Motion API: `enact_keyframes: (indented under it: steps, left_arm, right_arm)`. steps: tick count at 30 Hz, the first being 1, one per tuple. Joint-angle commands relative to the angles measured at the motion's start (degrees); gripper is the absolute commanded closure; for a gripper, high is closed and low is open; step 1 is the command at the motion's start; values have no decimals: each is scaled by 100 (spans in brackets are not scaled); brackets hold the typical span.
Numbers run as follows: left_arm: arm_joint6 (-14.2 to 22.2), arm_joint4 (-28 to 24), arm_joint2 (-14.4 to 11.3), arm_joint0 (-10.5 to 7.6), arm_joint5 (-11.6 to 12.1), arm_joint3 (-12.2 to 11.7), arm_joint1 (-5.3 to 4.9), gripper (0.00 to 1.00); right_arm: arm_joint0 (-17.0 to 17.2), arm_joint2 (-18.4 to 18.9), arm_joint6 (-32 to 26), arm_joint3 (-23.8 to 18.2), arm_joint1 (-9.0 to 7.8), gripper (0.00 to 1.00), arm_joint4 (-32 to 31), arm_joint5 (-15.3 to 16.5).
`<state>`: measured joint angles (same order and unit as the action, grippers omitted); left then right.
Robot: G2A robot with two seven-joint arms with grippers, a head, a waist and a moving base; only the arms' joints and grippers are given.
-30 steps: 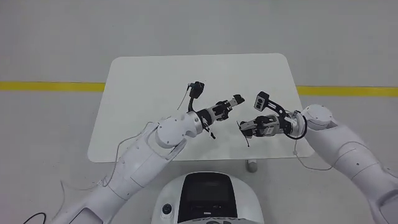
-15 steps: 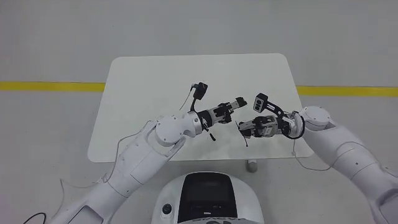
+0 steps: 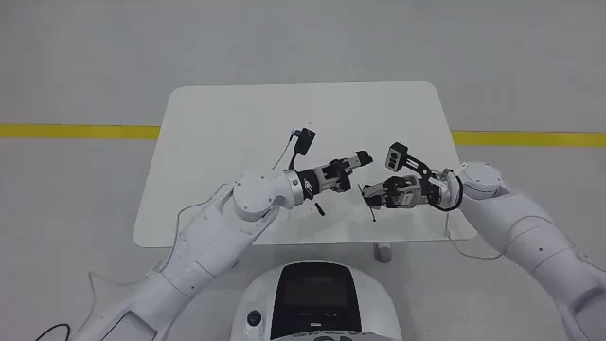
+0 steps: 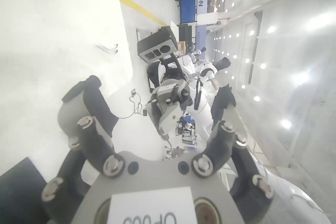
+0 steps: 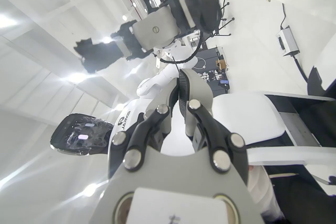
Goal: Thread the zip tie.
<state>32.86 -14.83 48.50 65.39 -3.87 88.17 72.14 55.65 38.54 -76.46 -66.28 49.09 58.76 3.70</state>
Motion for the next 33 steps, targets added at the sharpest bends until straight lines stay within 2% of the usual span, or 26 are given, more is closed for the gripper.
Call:
enact_keyframes:
  steps: [1,8,10,15,18,19,20,21,27,29,33]
  left_arm:
    - [144,6,39,-20,102,-43,-18,0]
    - [106,94,50,-35,113,-51,-24,0]
    - [47,26,41,9,66,-30,-20,0]
    - [337,-197,46,-10,57,-84,-30,0]
    - [369,-223,34,-15,65,-110,-34,0]
    - [366,-227,29,-16,61,-119,-34,3]
    - [364,-233,24,-18,61,-128,-34,23]
    - [365,-243,17,-16,58,-140,-34,51]
    - [444,-296,-21,-26,100,-183,-38,65]
    - [458,-284,-34,-31,106,-186,-41,74]
    - [483,-286,-63,-36,114,-177,-44,85]
  right_arm:
    - [22,38,7,-11,8,100,-26,-28]
    - [32,40,43,-24,10,100,-32,-24]
    - [96,72,169,-134,18,100,-85,-15]
    - [199,211,153,-193,26,100,-158,-45]
    - [242,284,145,-184,41,100,-175,-50]
    - [255,308,152,-176,46,100,-176,-44]
    - [267,331,156,-170,51,100,-180,-42]
    - [277,355,154,-163,56,100,-181,-41]
    - [344,504,132,-137,81,100,-233,-54]
    - [365,546,126,-141,91,100,-265,-77]
    - [402,601,136,-150,113,100,-353,-125]
